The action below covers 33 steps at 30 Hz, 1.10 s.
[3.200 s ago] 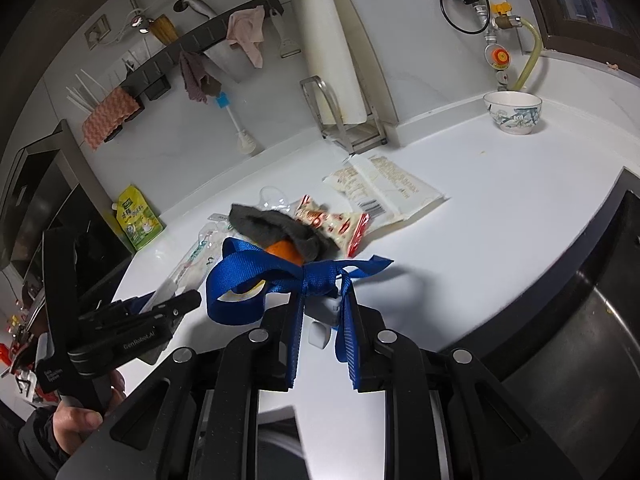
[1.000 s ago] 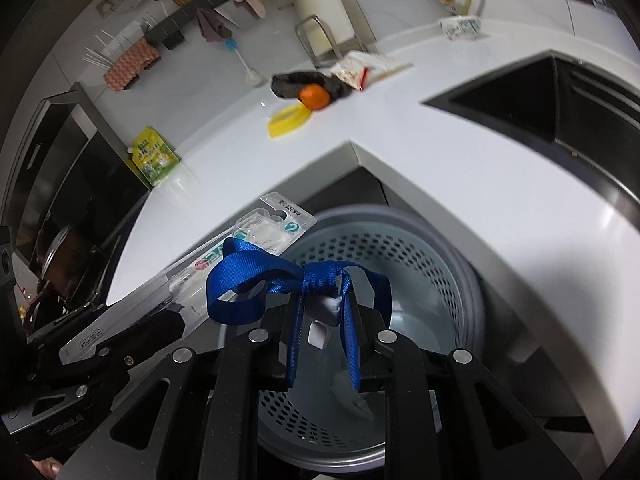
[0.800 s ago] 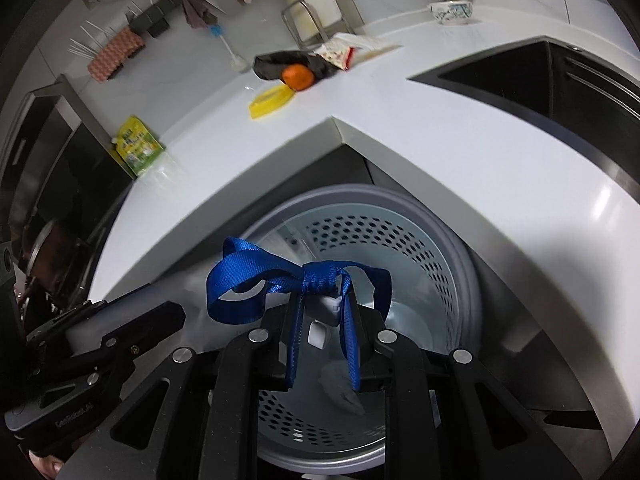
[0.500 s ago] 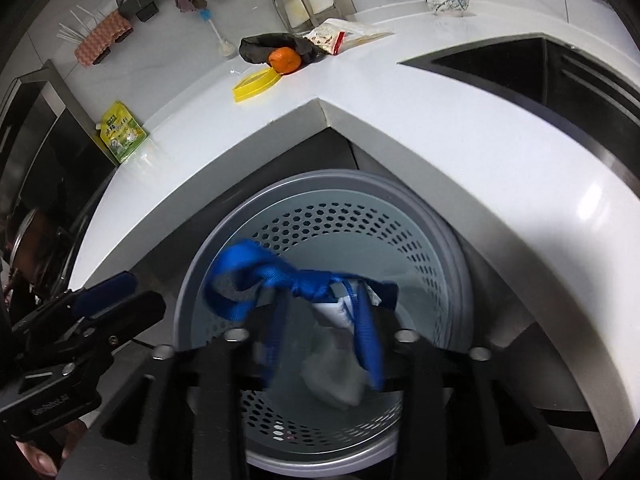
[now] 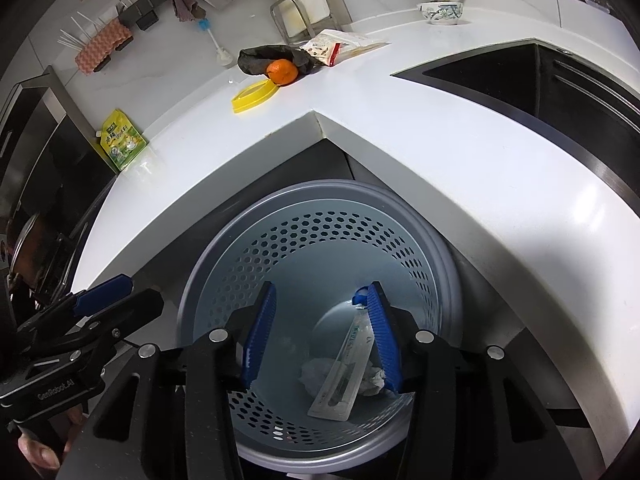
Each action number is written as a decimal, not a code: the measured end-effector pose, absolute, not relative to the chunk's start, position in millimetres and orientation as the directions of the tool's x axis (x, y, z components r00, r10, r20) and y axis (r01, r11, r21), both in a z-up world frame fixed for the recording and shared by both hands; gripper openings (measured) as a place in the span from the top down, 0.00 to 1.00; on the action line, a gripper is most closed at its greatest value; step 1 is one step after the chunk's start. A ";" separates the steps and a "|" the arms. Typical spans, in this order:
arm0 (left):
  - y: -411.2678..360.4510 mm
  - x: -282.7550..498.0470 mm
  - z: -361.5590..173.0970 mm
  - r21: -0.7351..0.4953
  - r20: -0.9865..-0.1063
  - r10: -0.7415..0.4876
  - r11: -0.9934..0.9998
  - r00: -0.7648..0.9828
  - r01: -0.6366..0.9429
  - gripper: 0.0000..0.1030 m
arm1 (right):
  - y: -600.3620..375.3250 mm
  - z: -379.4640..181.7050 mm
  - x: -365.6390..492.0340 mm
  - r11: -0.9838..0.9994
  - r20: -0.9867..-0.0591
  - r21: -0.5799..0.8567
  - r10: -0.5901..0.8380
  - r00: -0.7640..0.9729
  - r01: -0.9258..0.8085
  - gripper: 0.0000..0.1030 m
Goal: Collect trash
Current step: 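Carry the strap and package over the bin and open both grippers, then move both open grippers back toward the grey cloth and yellow lid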
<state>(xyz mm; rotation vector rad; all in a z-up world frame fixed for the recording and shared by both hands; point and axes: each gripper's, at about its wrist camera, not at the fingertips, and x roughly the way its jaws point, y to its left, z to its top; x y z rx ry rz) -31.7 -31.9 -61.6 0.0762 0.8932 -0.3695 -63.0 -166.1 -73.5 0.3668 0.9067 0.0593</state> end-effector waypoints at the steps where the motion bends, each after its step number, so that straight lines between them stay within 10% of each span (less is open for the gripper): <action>1: -31.1 -31.8 -60.7 -0.088 -0.771 -0.283 0.935 0.571 0.344 0.35 | -165.7 -72.8 -63.5 0.936 -0.757 0.336 0.204 0.621 0.102 0.56; 33: -18.6 6.9 0.4 0.014 -0.622 -0.180 0.971 0.762 0.240 0.07 | -172.6 -26.4 -44.9 0.961 -0.678 0.273 0.158 0.718 0.047 0.41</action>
